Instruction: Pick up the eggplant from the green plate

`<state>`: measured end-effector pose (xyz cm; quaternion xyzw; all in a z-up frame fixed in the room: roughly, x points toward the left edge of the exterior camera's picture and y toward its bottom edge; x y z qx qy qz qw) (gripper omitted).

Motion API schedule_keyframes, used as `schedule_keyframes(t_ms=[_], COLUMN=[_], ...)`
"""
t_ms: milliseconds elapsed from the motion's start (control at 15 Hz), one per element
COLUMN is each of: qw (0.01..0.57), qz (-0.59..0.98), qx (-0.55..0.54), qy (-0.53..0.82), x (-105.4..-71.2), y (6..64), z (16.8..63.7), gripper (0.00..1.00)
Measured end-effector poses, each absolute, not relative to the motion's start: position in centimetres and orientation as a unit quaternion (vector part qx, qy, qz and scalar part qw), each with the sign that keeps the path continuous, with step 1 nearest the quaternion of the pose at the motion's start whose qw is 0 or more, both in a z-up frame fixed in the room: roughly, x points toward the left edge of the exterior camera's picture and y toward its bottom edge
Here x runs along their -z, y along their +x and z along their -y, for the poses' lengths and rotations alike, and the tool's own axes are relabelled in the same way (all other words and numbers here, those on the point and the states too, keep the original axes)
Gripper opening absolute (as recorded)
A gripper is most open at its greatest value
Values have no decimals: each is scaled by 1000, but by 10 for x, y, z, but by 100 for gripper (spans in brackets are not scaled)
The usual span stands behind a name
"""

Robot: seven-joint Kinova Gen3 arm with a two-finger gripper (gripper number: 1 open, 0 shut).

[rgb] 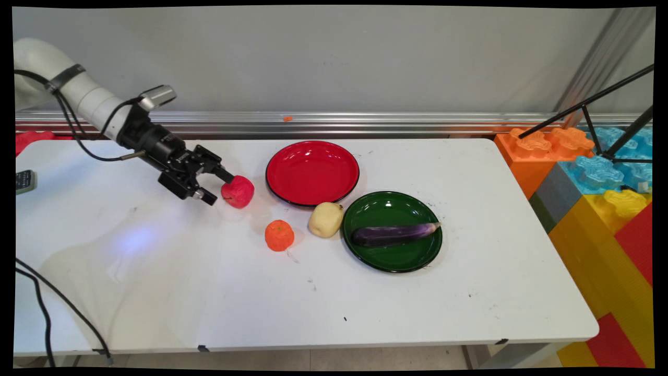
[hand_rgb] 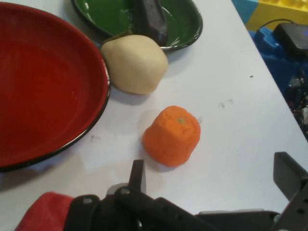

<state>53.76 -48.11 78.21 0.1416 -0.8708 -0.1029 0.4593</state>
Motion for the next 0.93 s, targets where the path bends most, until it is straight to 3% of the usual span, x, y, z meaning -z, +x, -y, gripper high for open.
schedule_keyframes(t_ms=[933], qw=[474], qz=[865], qx=[117], qy=[114], x=[-782], y=[437], z=[515], gripper=[100])
